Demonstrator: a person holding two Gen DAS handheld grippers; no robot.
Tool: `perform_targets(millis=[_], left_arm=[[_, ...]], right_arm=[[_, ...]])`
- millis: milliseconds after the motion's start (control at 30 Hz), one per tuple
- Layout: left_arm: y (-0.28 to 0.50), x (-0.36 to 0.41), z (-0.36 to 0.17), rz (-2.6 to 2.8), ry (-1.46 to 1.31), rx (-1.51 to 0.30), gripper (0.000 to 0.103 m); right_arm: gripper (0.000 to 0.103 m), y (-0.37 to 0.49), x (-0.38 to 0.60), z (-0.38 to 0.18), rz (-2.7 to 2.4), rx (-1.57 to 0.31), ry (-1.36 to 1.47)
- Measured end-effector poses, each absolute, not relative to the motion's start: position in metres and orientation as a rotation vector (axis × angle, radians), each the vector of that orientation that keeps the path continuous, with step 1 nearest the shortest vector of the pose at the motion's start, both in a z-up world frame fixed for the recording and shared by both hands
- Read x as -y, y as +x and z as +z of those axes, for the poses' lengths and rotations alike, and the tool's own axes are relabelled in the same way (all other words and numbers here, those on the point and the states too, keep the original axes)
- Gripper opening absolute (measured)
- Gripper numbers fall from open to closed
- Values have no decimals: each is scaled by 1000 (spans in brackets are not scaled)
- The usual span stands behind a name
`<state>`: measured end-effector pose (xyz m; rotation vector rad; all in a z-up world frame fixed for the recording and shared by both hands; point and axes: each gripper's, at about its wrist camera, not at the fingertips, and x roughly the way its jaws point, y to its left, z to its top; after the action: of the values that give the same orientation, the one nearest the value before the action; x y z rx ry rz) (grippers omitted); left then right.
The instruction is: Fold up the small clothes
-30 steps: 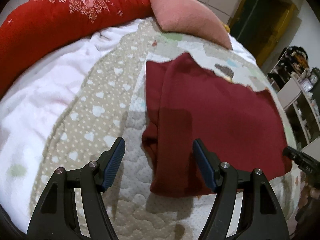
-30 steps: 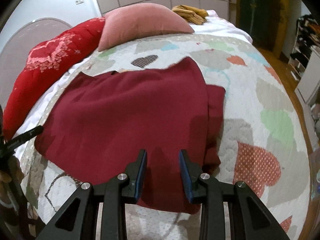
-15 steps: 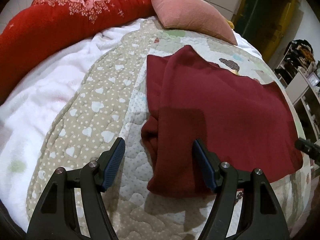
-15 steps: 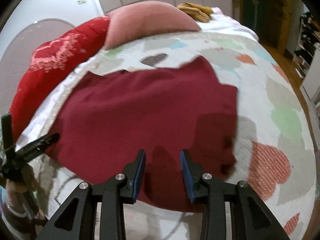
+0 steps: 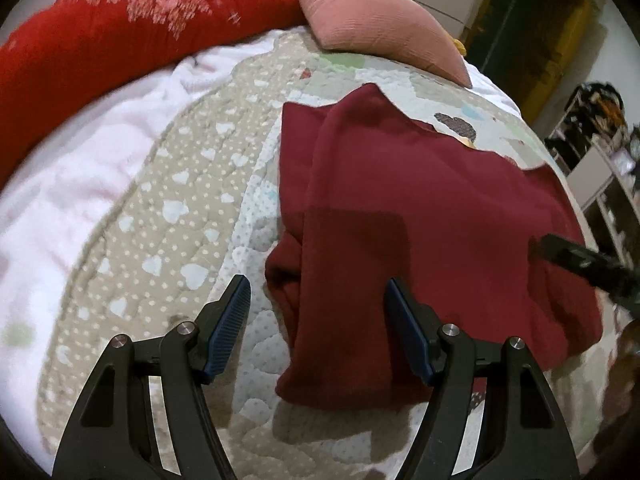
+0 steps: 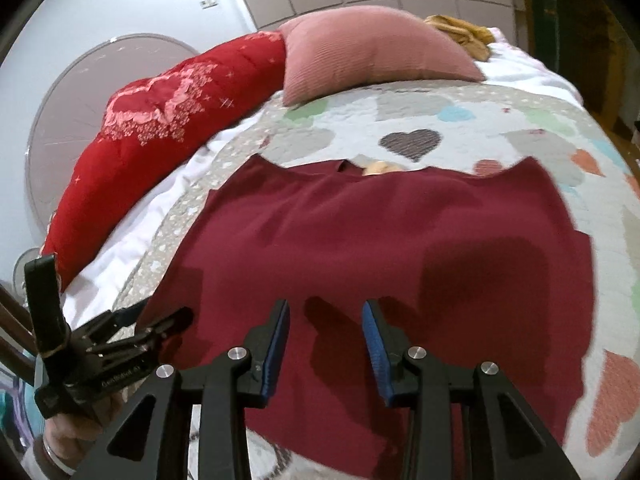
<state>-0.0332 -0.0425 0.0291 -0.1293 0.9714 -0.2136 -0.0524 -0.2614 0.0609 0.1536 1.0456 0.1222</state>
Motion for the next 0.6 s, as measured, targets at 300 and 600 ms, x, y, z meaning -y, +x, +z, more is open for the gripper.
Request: perform_targets(millis=[300,600], left_arm=[[-24,40,23,-220,-182,-963,70],[-20,38,20,-246,-187,-950,72]], right_arm=[[43,2,236,29,144,-1113,87],[47,69,182,66,223,-1084,77]])
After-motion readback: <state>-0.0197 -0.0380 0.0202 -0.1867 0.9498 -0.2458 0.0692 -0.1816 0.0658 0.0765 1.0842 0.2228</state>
